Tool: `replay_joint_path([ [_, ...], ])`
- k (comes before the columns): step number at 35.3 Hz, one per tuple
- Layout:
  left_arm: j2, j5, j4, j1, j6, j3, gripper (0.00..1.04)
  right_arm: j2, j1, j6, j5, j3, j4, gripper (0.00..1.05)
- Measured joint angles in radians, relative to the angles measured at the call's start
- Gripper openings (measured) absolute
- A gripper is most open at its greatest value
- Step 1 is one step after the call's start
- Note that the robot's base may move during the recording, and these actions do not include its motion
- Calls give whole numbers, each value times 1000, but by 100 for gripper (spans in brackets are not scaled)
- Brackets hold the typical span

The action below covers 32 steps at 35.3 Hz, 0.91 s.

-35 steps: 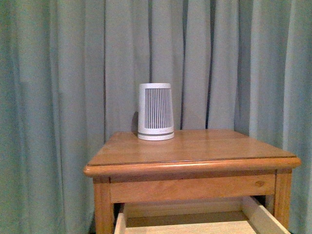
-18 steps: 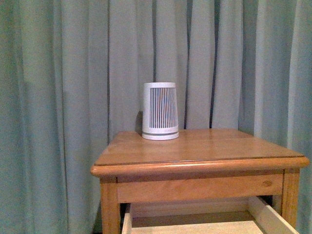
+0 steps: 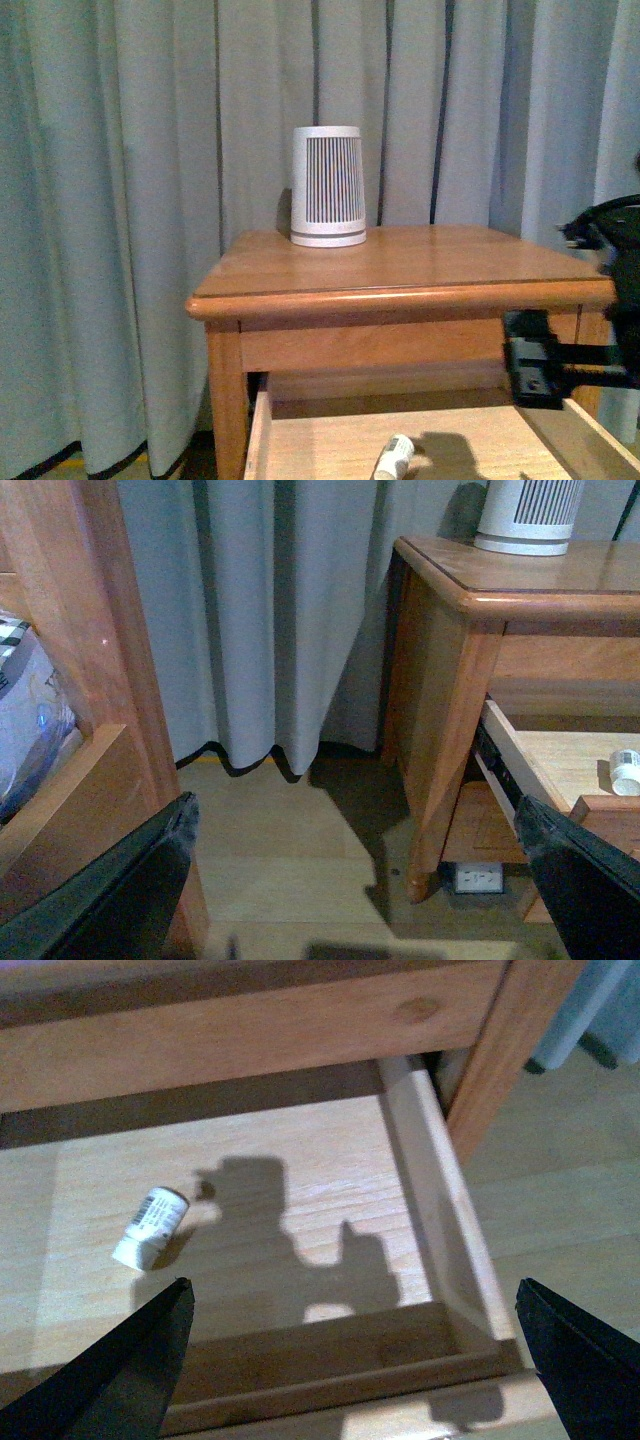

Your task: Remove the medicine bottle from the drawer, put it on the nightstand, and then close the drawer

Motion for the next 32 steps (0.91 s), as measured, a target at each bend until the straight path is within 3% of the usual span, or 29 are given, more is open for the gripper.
replay_joint_path([
  [16,0,0,0,0,0,0,98,404,126,105,50,315,-96,98],
  [32,0,0,0,0,0,0,98,634,143,145,32,478,-118,98],
])
